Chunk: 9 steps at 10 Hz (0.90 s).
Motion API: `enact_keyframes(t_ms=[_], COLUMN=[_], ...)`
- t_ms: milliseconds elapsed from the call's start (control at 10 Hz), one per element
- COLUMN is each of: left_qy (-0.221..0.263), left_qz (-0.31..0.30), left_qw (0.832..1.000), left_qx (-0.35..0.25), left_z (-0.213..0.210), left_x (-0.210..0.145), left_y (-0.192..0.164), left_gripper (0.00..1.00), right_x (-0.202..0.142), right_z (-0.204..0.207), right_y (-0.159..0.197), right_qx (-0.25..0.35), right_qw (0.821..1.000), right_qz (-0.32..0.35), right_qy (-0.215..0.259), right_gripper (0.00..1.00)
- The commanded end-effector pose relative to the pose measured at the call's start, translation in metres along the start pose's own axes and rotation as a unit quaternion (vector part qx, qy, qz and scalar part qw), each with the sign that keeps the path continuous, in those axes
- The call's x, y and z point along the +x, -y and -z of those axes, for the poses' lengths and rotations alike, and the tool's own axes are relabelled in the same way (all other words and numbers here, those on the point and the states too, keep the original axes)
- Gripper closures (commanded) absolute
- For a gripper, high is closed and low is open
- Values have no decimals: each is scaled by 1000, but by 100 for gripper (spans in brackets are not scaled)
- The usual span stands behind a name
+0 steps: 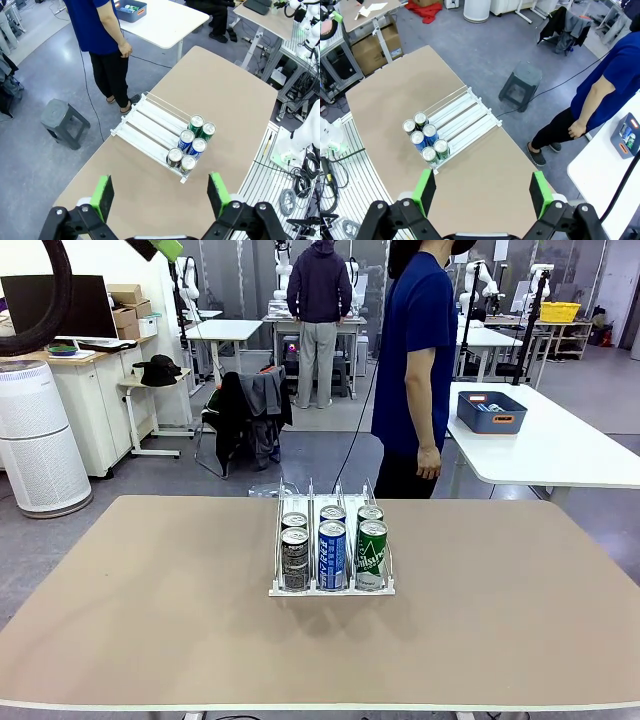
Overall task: Fill the beverage cans into the dispenser.
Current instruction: Pick up the Pepsi coke handed by the human.
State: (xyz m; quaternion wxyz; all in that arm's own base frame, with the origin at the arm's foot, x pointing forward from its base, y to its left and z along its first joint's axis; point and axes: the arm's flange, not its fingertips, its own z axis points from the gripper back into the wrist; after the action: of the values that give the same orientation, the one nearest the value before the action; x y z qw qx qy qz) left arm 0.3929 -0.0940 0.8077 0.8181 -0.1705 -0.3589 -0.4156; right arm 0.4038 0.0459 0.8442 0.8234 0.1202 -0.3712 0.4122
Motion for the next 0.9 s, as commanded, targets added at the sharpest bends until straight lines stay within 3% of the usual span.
enact_keyframes(t_ms=[0, 800], left_qy=[12, 1], left_qz=[-1, 0], left_qw=[1000, 1000], left_qx=[-22, -2], left_z=[0, 0], left_x=[2, 0], left_y=[0, 1], left_gripper=[0, 0], right_x=[-5, 0], right_z=[5, 0], right_y=[-7, 0], right_qx=[-19, 0], right_qw=[1000, 1000], right_qz=[12, 0], right_qy=[-6, 0], right_gripper=[0, 0])
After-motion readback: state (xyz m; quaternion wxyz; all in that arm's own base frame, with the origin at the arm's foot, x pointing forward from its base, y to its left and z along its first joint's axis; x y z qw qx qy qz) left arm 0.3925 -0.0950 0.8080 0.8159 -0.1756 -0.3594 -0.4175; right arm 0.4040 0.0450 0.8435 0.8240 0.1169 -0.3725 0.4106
